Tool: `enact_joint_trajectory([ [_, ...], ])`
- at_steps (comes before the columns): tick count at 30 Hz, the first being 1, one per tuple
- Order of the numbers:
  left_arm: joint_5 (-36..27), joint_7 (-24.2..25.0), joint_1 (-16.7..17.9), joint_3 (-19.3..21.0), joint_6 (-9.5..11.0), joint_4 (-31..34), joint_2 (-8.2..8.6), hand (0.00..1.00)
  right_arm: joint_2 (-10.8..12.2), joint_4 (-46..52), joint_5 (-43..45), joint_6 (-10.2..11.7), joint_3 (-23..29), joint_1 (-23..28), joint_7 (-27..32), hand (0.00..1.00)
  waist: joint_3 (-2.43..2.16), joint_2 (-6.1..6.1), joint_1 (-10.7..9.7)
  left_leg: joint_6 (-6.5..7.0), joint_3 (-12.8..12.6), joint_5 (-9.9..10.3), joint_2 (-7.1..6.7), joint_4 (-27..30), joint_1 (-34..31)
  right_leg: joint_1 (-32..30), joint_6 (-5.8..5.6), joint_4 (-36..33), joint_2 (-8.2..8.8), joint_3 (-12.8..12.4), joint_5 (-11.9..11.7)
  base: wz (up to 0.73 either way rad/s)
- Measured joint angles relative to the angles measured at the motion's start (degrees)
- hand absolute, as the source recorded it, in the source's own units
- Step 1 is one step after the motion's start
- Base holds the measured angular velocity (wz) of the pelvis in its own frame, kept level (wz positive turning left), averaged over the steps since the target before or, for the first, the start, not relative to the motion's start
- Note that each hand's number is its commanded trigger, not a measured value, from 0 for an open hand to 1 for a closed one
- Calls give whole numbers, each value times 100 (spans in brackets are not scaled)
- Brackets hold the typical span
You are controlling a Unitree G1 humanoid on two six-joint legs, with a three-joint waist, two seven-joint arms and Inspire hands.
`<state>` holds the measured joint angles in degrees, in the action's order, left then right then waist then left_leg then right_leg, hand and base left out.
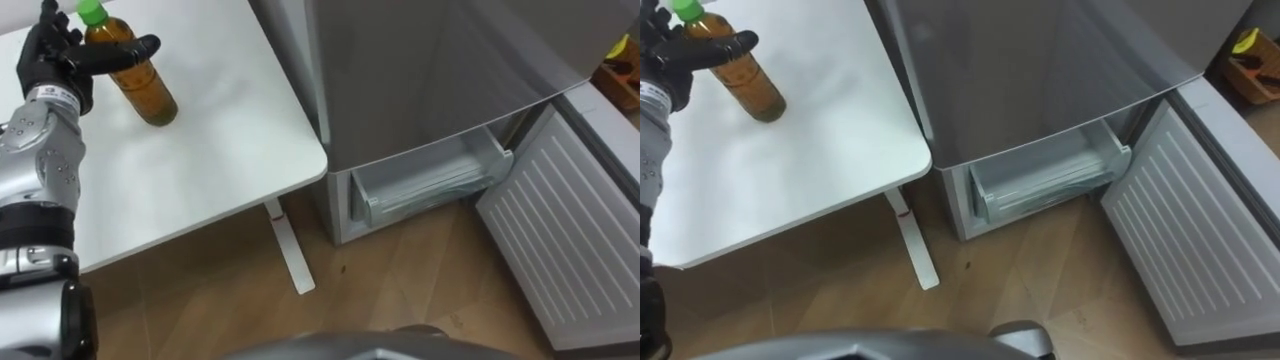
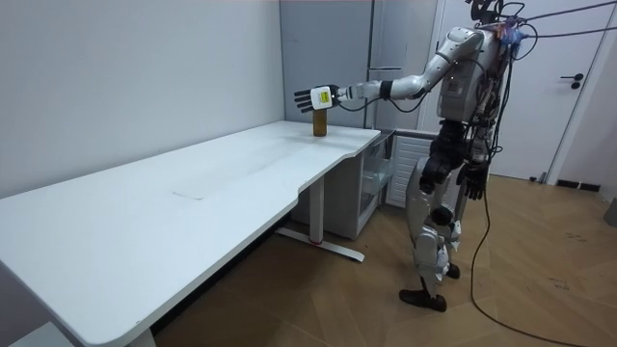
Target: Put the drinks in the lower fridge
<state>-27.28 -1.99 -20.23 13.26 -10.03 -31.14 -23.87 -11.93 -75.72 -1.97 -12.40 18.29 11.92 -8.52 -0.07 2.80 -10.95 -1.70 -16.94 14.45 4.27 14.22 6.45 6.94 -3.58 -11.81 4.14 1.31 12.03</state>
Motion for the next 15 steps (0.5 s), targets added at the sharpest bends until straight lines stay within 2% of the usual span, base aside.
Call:
enact_joint_trajectory([
  [5,-7,0,0,0,-94,-7,0,0,-2,20,2,-21,0,-2,-23,0,-2,3,-31,-34,-2,-18,17,-50,20,-8,13,6,-31,-32,-8,-2],
  [15,-43,-3,-170,1,-92,-483,-4,0,2,13,-57,-19,1,21,45,0,7,-15,-94,-33,-4,-19,9,-58,47,-11,13,4,-28,-57,-8,0],
])
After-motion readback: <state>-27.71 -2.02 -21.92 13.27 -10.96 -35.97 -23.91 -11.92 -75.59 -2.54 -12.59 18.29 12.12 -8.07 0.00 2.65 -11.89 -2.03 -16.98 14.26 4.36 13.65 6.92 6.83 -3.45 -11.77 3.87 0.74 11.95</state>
